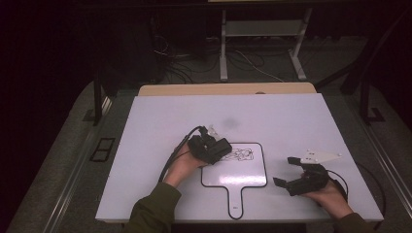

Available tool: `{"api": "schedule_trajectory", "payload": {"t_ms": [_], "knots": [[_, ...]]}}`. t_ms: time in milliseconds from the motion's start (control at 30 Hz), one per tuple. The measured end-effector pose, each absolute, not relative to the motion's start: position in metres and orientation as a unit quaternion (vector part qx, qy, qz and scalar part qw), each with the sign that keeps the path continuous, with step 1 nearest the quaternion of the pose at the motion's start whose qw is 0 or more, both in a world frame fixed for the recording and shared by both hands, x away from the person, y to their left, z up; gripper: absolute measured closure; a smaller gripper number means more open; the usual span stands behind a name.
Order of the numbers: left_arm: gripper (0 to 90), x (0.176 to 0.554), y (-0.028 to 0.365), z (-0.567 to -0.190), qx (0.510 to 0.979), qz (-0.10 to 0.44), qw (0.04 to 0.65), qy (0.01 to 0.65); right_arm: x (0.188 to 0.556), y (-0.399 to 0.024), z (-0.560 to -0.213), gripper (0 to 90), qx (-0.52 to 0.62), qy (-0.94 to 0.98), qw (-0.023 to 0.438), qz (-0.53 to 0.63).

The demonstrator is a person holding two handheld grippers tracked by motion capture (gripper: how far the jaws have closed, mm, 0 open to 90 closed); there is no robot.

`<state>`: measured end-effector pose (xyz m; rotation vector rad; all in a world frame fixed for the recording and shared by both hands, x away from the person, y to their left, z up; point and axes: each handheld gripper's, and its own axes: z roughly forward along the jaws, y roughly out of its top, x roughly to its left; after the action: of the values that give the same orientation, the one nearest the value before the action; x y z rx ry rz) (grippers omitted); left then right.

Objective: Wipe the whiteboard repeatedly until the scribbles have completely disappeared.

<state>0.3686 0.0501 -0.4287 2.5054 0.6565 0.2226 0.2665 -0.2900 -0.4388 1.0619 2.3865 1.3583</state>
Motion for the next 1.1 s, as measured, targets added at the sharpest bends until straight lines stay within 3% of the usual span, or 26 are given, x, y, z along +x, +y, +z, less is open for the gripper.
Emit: {"api": "schedule_trajectory", "payload": {"t_ms": [233, 900, 1100], "knots": [[39.7, 0.354, 0.049, -0.427, 0.934, 0.072, 0.264, 0.229, 0.267, -0.29, -0.439, 0.0, 0.36, 0.807, 0.099, 0.458], [39.7, 0.397, 0.046, -0.428, 0.925, 0.088, 0.263, 0.26, 0.267, -0.289, -0.44, 0.0, 0.359, 0.808, 0.101, 0.456], [39.7, 0.394, 0.043, -0.428, 0.927, 0.087, 0.261, 0.256, 0.268, -0.29, -0.44, 0.0, 0.36, 0.807, 0.101, 0.456]]}}
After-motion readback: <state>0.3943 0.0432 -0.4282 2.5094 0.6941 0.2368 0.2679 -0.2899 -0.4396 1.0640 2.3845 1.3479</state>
